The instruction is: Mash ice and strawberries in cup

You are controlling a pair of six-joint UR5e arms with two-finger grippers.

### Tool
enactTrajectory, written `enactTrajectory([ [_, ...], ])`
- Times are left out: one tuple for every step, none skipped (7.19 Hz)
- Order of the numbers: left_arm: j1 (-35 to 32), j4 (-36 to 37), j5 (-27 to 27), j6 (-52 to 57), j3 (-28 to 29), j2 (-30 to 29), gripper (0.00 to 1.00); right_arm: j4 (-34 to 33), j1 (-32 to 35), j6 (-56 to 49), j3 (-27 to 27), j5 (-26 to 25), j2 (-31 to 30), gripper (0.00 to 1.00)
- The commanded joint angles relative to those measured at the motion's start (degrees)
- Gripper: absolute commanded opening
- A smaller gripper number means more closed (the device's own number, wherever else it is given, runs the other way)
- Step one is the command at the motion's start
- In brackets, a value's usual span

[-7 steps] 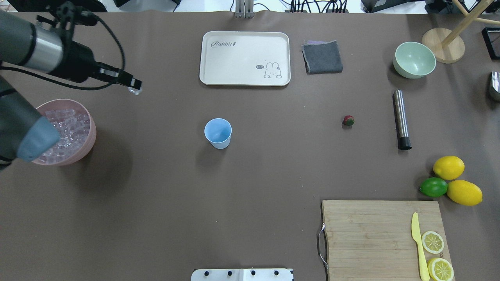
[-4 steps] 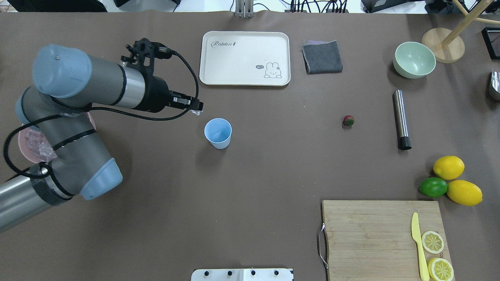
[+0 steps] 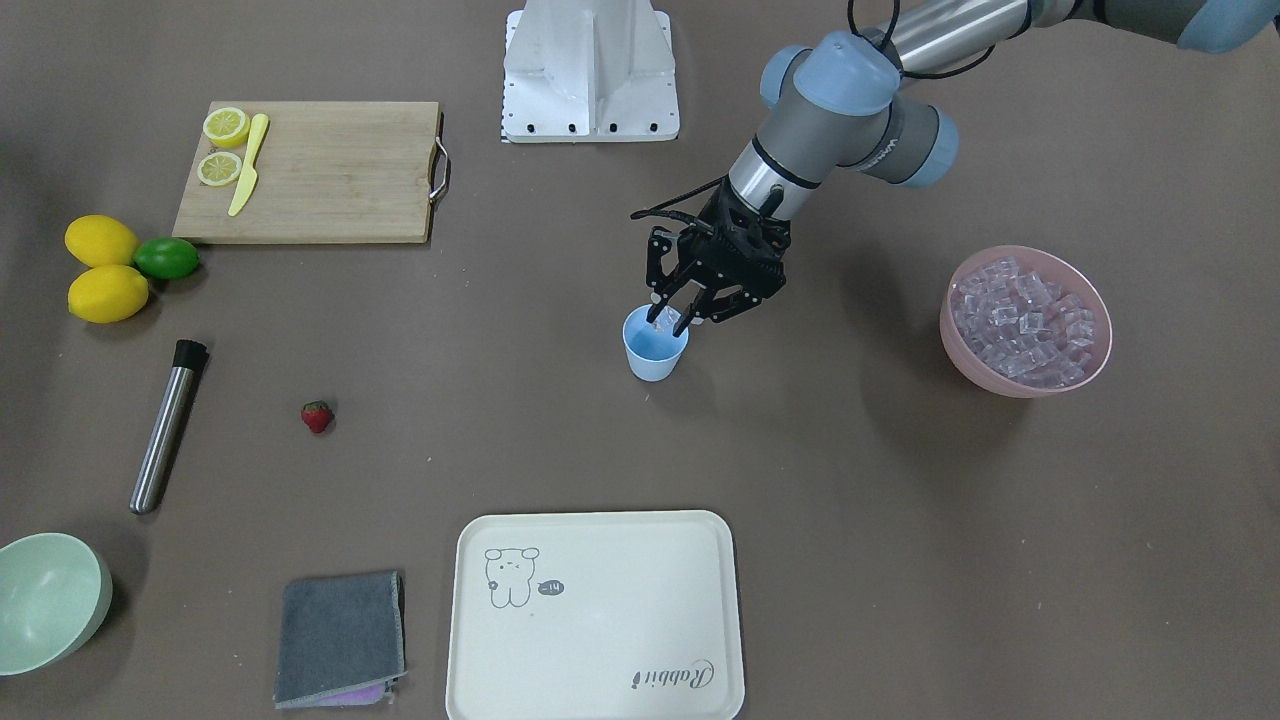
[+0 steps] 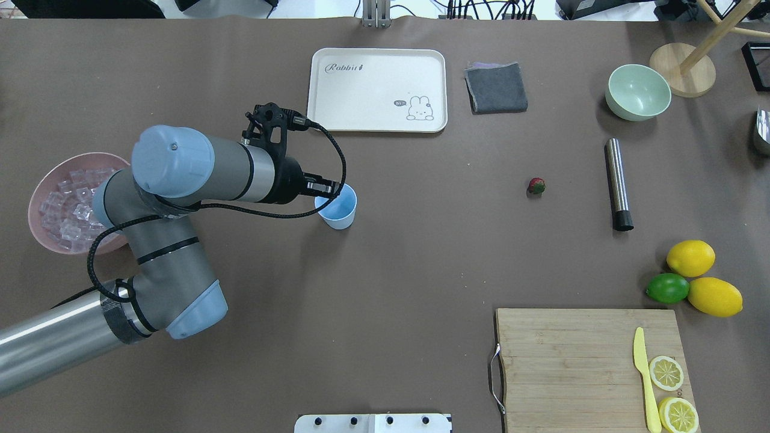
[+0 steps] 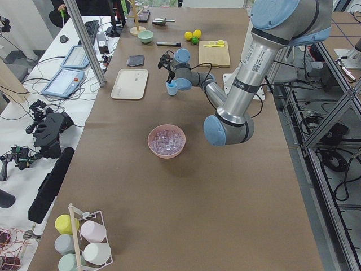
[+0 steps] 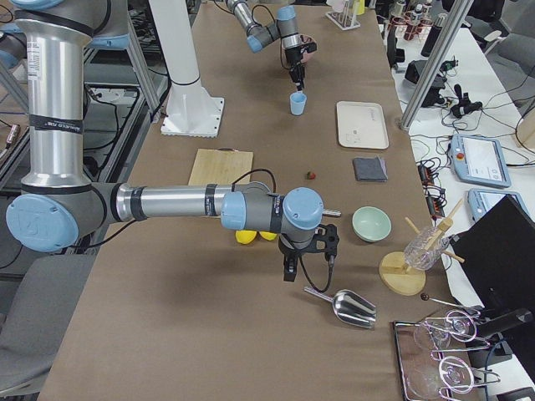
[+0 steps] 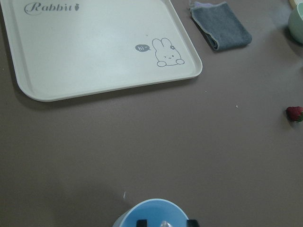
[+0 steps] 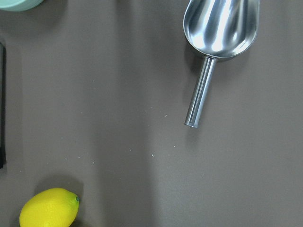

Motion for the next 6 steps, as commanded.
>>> enactTrajectory([
  [1.1,-0.3,0.7,-1.1,0.6,-0.1,0.14,0.0,0.0,0.0,0.0,0.0,0.0,1.0],
  [1.0,-0.2,0.7,-2.3,0.6,-0.3,0.97,0.0,0.0,0.0,0.0,0.0,0.0,1.0],
  [1.0,-0.2,0.7,-2.4,0.6,-0.3,0.97,0.0,0.0,0.0,0.0,0.0,0.0,1.0],
  [0.9,-0.2,0.7,-2.4,0.6,-0.3,0.97,0.0,0.0,0.0,0.1,0.0,0.1,1.0],
  [0.7,-0.3,0.7,-2.7,0.4,-0.3,0.97,0.0,0.0,0.0,0.1,0.0,0.4,1.0],
  [0.0,0.4,0.6,-3.0,-0.1,-0.3,0.97,0.0,0.0,0.0,0.1,0.1,0.5,1.0],
])
